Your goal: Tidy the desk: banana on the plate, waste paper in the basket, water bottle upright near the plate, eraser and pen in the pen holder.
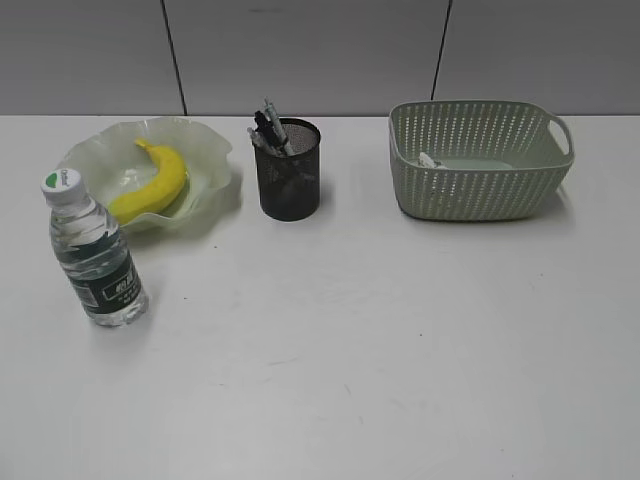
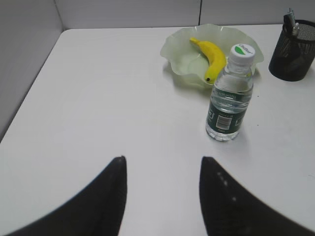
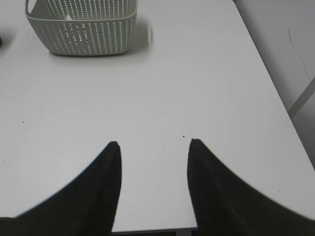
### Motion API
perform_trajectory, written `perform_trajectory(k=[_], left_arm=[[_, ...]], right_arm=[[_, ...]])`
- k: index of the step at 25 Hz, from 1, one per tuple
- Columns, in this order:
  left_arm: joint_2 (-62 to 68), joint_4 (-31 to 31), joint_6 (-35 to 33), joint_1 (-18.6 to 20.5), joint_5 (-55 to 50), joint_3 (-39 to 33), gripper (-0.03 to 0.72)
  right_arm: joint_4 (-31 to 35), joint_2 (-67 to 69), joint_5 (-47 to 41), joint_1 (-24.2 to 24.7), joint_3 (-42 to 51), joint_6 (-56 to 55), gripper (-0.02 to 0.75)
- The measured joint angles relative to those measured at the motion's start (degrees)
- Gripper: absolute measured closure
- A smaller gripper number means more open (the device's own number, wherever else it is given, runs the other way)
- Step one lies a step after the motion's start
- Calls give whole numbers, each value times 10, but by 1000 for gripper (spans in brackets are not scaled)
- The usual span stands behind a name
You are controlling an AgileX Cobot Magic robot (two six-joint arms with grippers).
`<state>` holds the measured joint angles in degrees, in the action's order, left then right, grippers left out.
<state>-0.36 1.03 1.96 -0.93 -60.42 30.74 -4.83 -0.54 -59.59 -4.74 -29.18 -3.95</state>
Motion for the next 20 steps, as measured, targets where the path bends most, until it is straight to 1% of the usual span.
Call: perform_trajectory(k=[5, 20], left_arm=[[0, 0, 0, -7, 0, 0, 327], [0, 0, 0, -8, 0, 0, 327]], right_arm=[[0, -1, 0, 0, 0, 0, 377], [0, -1, 0, 0, 0, 0, 378]])
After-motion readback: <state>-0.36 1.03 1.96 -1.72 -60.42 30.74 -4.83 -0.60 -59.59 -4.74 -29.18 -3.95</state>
